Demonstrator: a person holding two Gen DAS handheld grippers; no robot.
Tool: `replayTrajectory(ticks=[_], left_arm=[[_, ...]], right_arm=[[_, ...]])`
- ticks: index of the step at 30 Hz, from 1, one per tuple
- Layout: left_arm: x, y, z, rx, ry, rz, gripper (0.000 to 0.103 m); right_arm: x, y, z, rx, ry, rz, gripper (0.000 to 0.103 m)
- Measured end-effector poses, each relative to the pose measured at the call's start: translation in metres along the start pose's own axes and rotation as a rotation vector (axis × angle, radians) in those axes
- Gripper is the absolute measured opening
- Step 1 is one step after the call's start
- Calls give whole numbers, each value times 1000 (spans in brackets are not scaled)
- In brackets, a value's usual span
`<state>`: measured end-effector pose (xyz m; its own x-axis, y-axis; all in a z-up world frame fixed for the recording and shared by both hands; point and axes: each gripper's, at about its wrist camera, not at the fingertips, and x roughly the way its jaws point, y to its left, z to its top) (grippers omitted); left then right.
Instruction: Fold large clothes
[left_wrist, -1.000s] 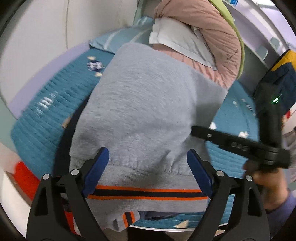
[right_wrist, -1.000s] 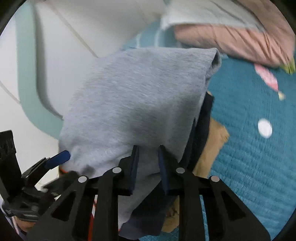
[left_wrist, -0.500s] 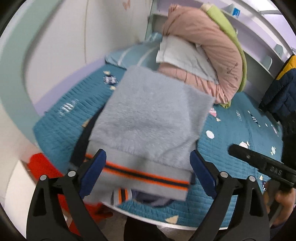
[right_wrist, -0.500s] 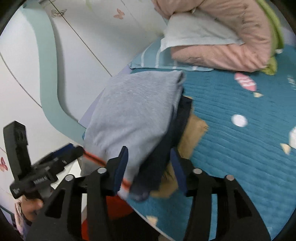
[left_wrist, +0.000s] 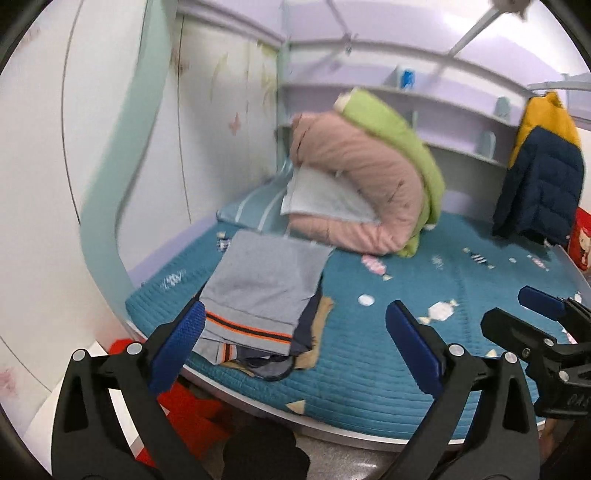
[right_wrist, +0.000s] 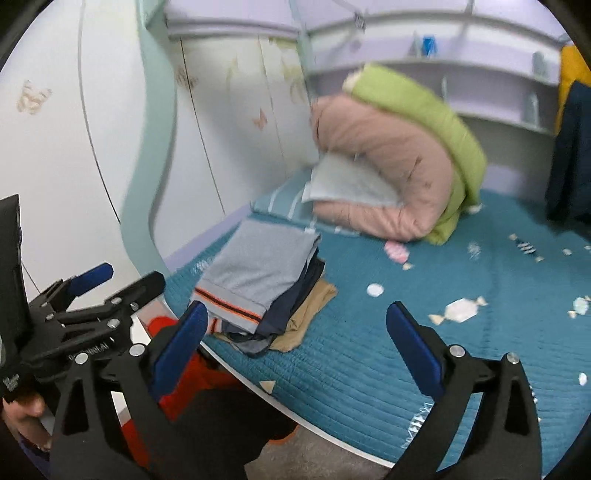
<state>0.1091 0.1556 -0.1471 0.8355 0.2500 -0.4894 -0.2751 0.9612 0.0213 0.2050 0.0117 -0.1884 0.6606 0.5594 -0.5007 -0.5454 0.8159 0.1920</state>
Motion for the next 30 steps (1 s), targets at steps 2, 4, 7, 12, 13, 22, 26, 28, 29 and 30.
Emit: replayTrajectory(ticks=[2, 4, 7, 12, 13, 22, 26, 28, 29, 30], left_arm=[[-29, -13, -2, 27, -35, -13, 98], [-54, -22, -4, 38, -51, -31, 98], [-80, -30, -4, 24, -66, -62, 98], [-120, -40, -1, 28, -123, -44, 98], [-127, -43, 0, 34, -135, -38, 98], [-186, -62, 7, 43, -258, -17, 98], [-201, -67, 12, 47, -308, -12, 98], [-207, -70, 14, 50, -327, -11, 98], [-209, -70, 15, 50, -337, -13, 98], [-211, -70, 16, 49, -342, -15, 98]], right_arm=[[-23, 1, -7, 8, -28, -20, 94], [-46, 3, -13, 7, -60, -49, 94], [-75, 9, -15, -23, -89, -74, 94], [-112, 16, -12, -52, -148, -95, 94], [-120, 17, -11, -56, -162, -103, 94], [-171, 20, -1, -78, -267, -143, 95], [-185, 19, 3, -78, -306, -154, 95], [-190, 18, 4, -78, -319, -158, 95], [-193, 17, 5, -78, -325, -160, 95], [-195, 17, 5, -79, -332, -163, 95]])
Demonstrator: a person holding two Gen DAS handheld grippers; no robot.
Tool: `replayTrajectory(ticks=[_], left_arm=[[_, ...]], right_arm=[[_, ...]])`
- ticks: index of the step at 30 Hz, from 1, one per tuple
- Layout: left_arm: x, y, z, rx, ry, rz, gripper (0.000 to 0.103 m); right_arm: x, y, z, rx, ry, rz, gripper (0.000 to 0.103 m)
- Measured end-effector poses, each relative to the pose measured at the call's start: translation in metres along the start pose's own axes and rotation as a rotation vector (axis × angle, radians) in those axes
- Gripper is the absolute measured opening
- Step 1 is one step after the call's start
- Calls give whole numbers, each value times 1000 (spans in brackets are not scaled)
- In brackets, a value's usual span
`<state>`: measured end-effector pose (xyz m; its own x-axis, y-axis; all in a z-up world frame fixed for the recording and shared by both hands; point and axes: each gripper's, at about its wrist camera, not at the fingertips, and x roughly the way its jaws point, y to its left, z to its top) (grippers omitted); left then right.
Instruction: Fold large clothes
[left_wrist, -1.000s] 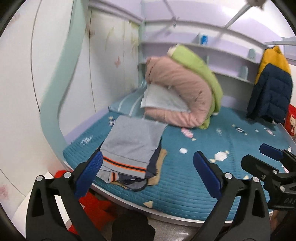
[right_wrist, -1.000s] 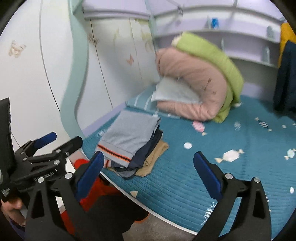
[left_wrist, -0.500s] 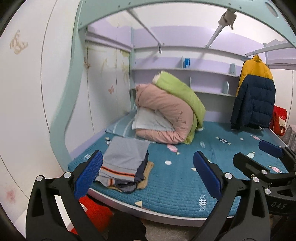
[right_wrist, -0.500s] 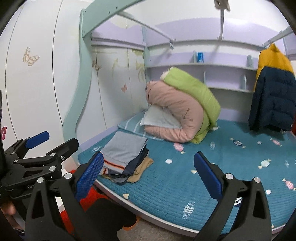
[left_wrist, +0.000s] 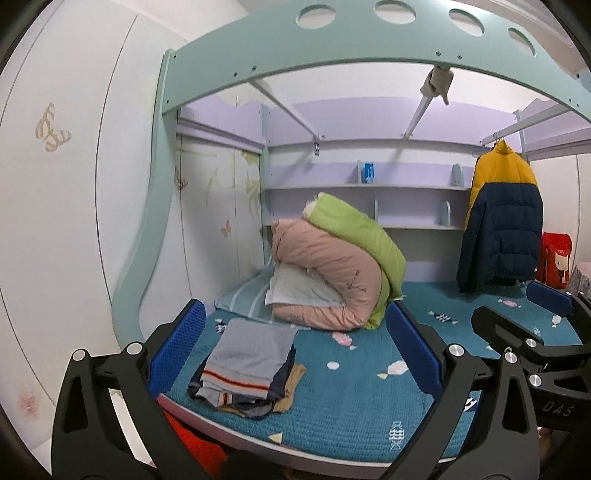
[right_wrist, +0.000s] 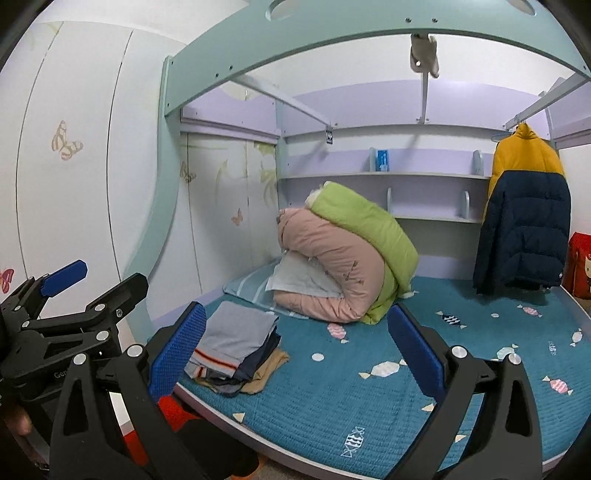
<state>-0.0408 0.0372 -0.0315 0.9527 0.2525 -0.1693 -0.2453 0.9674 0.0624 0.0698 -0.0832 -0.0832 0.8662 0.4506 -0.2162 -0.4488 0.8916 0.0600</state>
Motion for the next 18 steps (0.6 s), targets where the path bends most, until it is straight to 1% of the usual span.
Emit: replayTrajectory(ticks=[7, 18], left_arm=[[-3, -3, 6, 4, -19, 3, 98], [1, -6, 6, 5, -9, 2, 98]], right_arm=[[-3, -4, 3, 1, -16, -8, 95], [-2, -5, 3, 3, -5, -12, 95]])
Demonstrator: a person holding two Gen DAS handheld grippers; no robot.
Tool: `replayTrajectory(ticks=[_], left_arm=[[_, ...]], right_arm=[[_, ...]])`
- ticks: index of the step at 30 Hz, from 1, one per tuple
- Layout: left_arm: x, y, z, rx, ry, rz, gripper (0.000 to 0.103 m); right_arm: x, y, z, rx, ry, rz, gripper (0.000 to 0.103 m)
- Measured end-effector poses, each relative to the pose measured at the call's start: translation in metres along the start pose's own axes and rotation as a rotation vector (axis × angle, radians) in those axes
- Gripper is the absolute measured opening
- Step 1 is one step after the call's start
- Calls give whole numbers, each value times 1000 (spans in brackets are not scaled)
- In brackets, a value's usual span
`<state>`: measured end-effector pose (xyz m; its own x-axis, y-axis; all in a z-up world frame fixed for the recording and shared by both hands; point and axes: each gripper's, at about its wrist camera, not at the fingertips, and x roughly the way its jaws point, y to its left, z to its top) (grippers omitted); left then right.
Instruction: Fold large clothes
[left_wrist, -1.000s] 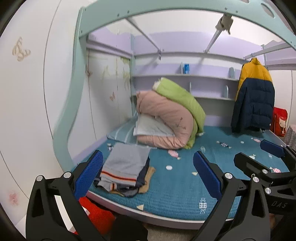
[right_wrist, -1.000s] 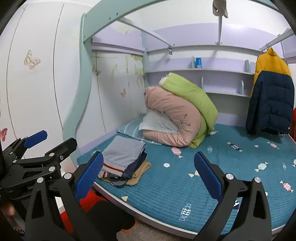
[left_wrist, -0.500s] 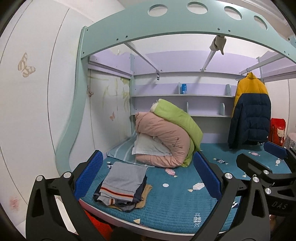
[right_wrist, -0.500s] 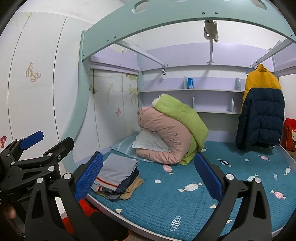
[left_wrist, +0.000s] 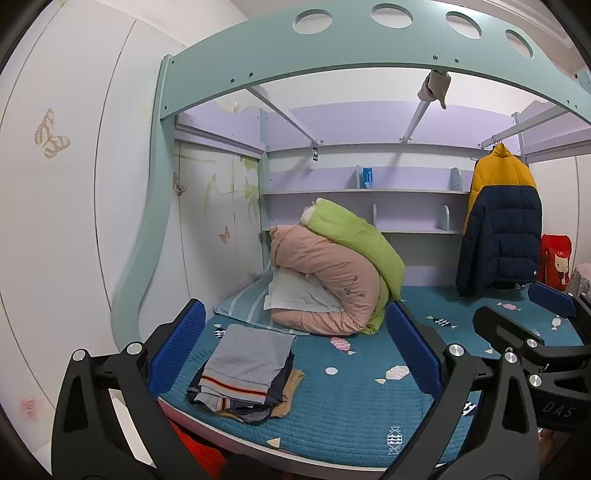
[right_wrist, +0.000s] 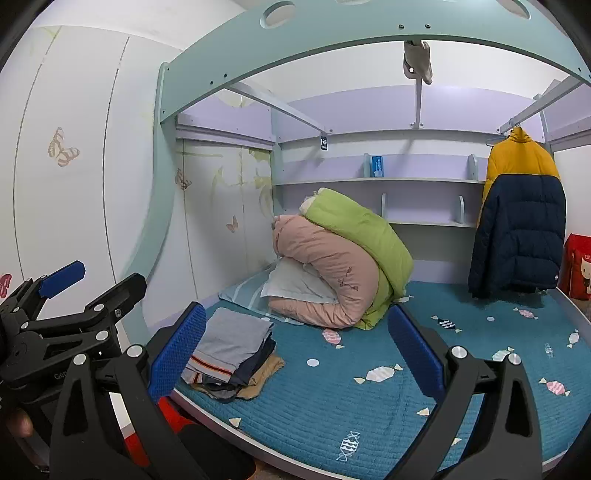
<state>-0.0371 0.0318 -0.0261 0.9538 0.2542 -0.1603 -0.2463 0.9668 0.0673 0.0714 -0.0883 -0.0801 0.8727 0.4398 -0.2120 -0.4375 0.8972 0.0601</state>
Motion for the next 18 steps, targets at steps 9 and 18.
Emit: replayTrajectory(ticks=[9, 18], left_arm=[[2, 0, 0, -1, 4, -3, 98], [3, 0, -1, -1, 2, -3, 98]], right_arm=[[0, 1, 0, 3, 3, -4, 95], [-1, 2, -1, 6, 1, -9, 95]])
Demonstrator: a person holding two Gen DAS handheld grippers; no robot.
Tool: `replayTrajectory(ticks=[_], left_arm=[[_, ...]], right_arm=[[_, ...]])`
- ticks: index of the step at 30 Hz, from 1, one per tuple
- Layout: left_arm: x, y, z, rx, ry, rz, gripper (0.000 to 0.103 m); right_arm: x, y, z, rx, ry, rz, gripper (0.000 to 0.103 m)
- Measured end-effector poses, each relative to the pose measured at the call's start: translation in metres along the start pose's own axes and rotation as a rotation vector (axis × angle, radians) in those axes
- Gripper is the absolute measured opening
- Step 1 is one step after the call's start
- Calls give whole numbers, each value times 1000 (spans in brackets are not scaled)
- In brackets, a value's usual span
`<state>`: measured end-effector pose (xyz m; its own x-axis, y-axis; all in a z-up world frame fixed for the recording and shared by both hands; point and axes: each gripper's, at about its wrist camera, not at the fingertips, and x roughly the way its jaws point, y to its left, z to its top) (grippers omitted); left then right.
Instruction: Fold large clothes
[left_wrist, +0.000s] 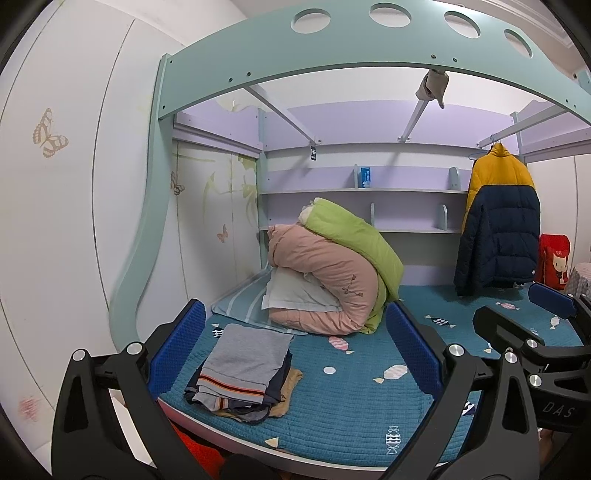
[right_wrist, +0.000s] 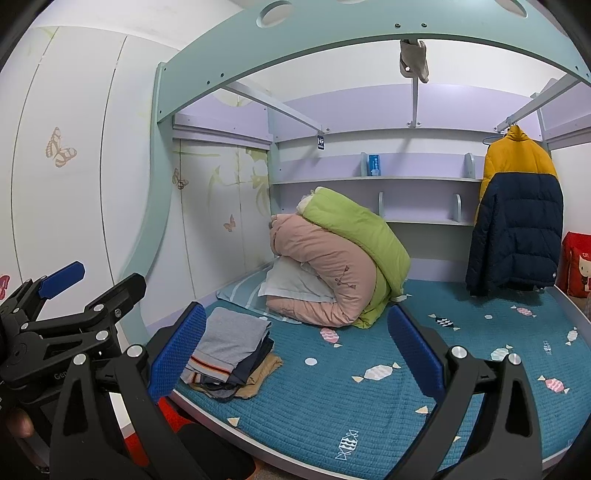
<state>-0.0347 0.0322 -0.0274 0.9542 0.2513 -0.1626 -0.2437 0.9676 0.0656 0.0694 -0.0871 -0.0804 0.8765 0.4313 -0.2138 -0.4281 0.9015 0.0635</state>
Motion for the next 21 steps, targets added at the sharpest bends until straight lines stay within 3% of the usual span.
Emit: replayTrajectory(ticks=[21], left_arm=[[4, -1, -1, -3, -3, -17, 98]], right_arm=[[-2, 2, -1, 7, 0, -21, 95]])
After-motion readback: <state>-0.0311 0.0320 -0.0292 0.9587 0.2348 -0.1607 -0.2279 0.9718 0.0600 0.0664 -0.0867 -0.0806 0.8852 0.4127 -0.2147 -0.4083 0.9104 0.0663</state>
